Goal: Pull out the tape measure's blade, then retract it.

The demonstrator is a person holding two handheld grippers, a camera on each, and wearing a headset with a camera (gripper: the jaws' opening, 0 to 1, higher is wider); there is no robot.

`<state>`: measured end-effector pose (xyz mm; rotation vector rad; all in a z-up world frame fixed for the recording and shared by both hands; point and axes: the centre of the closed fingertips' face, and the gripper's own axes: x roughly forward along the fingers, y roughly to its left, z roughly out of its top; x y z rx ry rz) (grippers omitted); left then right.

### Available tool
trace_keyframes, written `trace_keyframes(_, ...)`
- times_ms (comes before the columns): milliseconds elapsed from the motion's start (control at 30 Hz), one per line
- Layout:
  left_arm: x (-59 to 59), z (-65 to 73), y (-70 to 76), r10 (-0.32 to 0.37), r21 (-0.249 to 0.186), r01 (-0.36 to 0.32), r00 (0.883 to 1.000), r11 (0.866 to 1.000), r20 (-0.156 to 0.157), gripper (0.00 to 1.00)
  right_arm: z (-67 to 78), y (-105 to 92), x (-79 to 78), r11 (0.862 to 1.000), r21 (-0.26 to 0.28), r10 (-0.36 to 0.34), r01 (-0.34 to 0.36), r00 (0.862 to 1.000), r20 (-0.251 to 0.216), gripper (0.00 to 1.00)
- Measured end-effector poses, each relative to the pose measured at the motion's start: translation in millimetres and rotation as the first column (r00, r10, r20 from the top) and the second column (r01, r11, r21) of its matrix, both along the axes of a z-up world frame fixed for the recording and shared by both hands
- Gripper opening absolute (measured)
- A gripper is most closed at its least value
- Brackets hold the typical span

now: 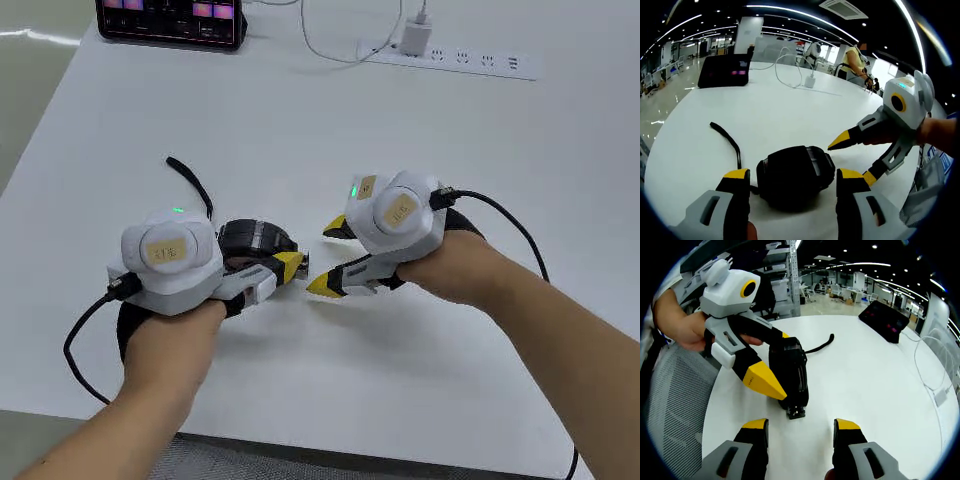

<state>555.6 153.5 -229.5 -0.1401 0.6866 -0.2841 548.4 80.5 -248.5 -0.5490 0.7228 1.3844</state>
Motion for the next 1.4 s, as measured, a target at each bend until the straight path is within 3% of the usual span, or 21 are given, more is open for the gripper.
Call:
trace_keyframes(300, -3.4, 8.3, -3.1, -0.043, 0.003, 0.043, 0.999, 0.999, 0.022, 0.7, 8.8, -12.3, 1.2, 0.998, 0.008, -0.058, 0.058, 0.998, 0.013, 0.55)
trace_keyframes(733, -8.9, 17.3, 4.4, -0.092, 0.026, 0.091, 0.995, 0.996, 0.048, 0.78, 17.4, -36.4, 0.6, 0.994, 0.002, -0.112, 0.112, 0.993, 0.04, 0.66)
trace_keyframes(967, -16.4, 23.6, 8.2, -0.138, 0.052, 0.135, 0.989, 0.989, 0.056, 0.8, 24.4, -51.2, -0.8, 0.989, 0.021, -0.15, 0.149, 0.987, 0.058, 0.71)
trace_keyframes(1400, -24.8, 27.9, 10.6, -0.215, 0.094, 0.21, 0.975, 0.973, 0.054, 0.84, 29.0, -71.2, -2.4, 0.982, 0.024, -0.19, 0.189, 0.981, 0.049, 0.77)
